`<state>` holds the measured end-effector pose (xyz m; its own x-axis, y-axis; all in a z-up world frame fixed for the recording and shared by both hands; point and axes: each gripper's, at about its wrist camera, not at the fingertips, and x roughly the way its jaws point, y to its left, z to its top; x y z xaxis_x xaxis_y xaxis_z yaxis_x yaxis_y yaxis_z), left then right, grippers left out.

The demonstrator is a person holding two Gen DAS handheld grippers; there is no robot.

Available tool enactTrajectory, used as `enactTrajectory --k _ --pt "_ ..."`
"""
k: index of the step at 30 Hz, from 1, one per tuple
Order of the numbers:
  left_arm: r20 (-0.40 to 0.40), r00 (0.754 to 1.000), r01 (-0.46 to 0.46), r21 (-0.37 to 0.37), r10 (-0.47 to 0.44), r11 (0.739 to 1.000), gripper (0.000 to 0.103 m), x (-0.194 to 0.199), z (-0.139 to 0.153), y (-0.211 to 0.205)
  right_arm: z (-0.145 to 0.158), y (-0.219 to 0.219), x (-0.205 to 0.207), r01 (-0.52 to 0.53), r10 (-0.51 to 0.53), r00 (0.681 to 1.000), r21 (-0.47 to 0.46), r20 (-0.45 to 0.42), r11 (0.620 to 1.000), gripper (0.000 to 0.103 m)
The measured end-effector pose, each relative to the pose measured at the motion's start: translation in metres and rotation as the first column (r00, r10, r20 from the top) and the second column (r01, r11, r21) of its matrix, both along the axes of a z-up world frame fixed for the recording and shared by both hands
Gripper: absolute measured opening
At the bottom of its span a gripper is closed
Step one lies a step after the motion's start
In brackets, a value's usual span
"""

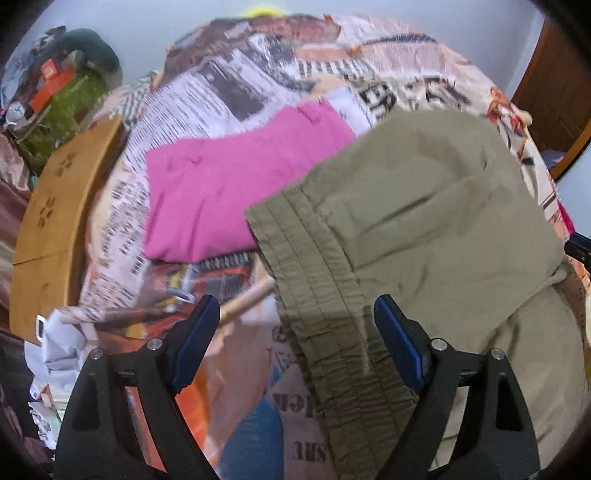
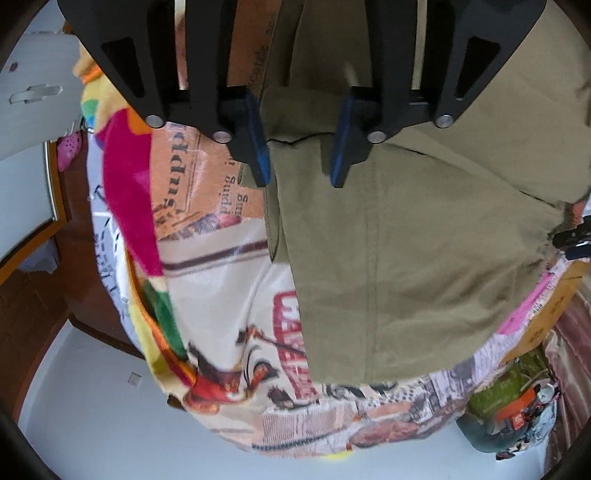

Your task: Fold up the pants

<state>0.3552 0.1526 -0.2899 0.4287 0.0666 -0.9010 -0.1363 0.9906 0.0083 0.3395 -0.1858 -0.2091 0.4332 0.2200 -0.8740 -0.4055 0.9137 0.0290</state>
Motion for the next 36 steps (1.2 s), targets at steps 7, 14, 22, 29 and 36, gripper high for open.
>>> enactTrajectory --k 7,14,22,29,36 --pt "0.101 0.994 -0.044 -0.016 0.045 0.999 0.09 0.008 0.043 0.022 0.044 0.012 0.0 -0.014 0.009 0.993 0.045 0.114 0.999 0.046" --pt "0.136 0.986 -0.1 0.002 0.099 0.995 0.09 0.036 0.058 0.041 0.069 0.031 0.024 -0.031 0.007 0.977 0.109 0.215 0.994 0.058" --pt "0.076 0.988 -0.13 -0.05 0.134 0.99 0.09 0.072 0.03 0.054 0.057 0.053 0.065 -0.033 0.01 0.976 0.105 0.216 0.994 0.058" --pt "-0.025 0.992 -0.129 -0.084 0.127 0.988 0.09 0.085 -0.017 0.057 0.02 0.061 0.106 -0.012 0.004 0.989 0.055 0.151 0.998 0.058" --pt "-0.104 0.987 -0.138 -0.185 0.121 0.973 0.09 0.091 -0.057 0.059 -0.002 0.07 0.143 0.01 -0.019 0.997 0.113 0.071 0.994 0.058"
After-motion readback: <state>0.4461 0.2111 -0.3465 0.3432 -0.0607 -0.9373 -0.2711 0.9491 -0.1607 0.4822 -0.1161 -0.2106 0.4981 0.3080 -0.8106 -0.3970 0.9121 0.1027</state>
